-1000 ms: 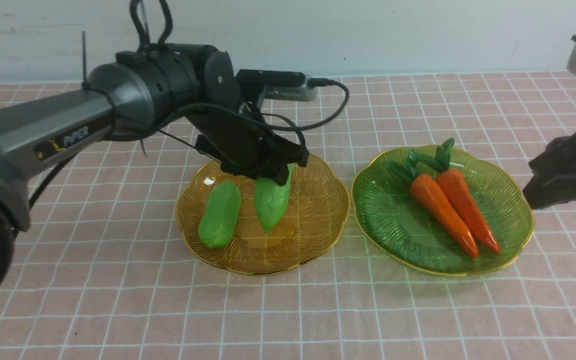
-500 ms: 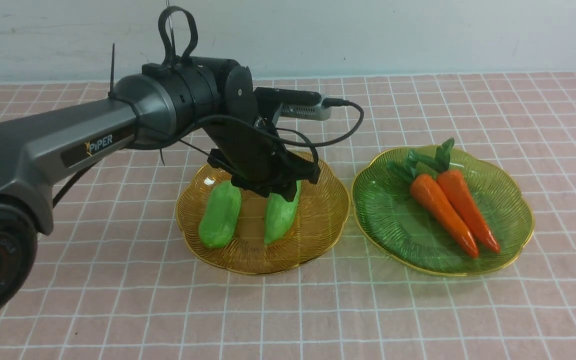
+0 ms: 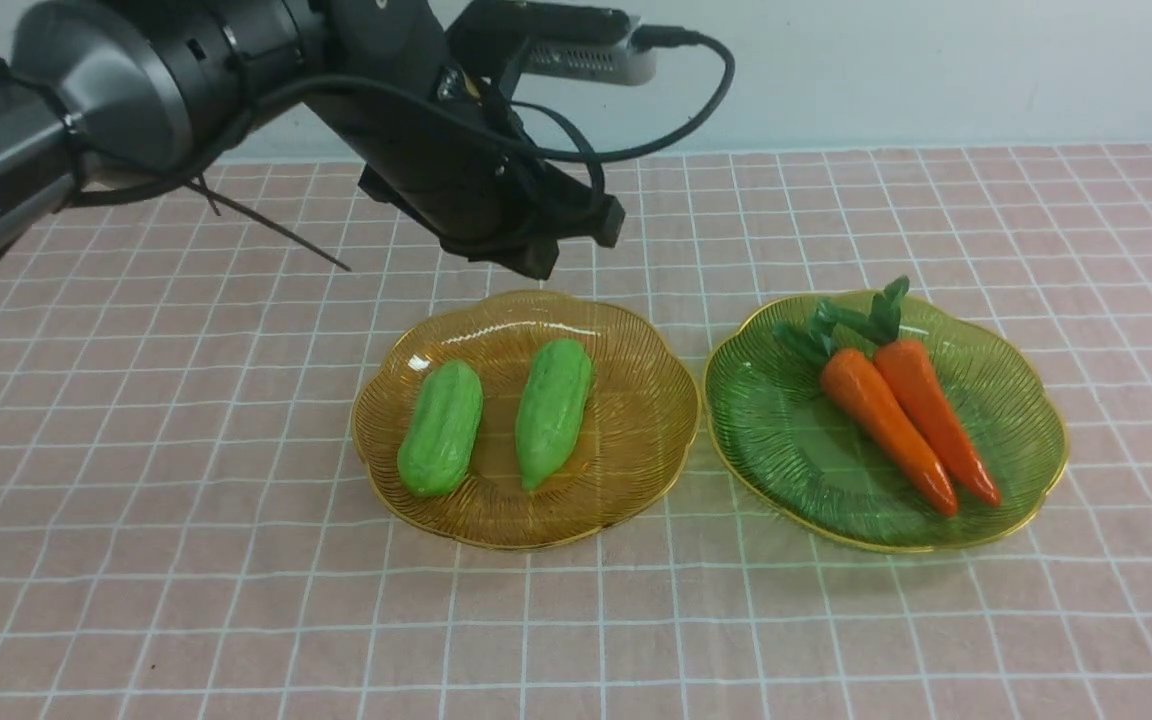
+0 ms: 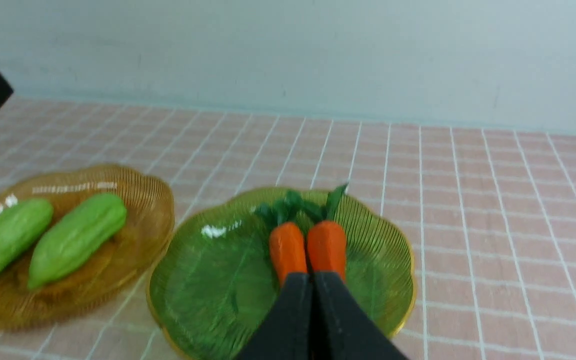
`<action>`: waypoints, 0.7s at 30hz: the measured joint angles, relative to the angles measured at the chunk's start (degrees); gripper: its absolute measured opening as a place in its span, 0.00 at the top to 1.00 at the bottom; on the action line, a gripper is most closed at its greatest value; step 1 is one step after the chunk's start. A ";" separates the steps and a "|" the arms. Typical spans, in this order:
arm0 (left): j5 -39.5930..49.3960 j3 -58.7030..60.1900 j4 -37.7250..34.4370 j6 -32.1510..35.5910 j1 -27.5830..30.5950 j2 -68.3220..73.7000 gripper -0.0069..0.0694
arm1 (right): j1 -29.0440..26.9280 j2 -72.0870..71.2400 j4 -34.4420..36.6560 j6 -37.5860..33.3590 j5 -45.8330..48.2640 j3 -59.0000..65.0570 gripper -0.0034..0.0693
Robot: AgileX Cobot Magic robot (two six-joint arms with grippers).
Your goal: Put different types of vegetables on the plate.
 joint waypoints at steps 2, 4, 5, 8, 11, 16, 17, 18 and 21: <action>0.36 0.00 0.00 0.05 0.00 -0.55 0.91 | 0.00 0.00 0.38 0.00 -5.73 2.02 0.98; 1.04 0.00 0.08 0.05 0.00 -0.72 0.91 | 0.00 0.00 0.68 0.00 -8.43 3.15 0.98; 1.12 0.00 0.08 0.05 0.00 -0.72 0.91 | 0.00 0.00 0.70 0.00 -8.60 3.39 0.98; 1.24 0.00 0.40 0.30 0.00 -0.72 0.91 | 0.00 -0.05 0.83 0.00 -8.70 4.13 0.98; 1.29 0.00 1.17 0.37 0.00 -0.72 0.91 | 0.00 -0.05 0.83 0.00 -7.36 4.28 0.98; 1.90 0.00 2.56 0.50 0.00 -1.86 0.91 | 0.00 -0.05 0.83 0.00 -4.56 4.28 0.98; 2.32 0.00 2.77 0.55 0.00 -2.37 0.91 | 0.00 -0.05 0.83 0.00 -4.14 4.28 0.98; 2.83 0.00 2.85 0.54 0.00 -2.77 0.91 | 0.00 -0.05 0.83 0.00 -3.82 4.28 0.98; 4.41 0.00 3.21 0.54 0.00 -4.51 0.91 | 0.00 -0.05 0.83 0.00 -3.29 4.41 0.98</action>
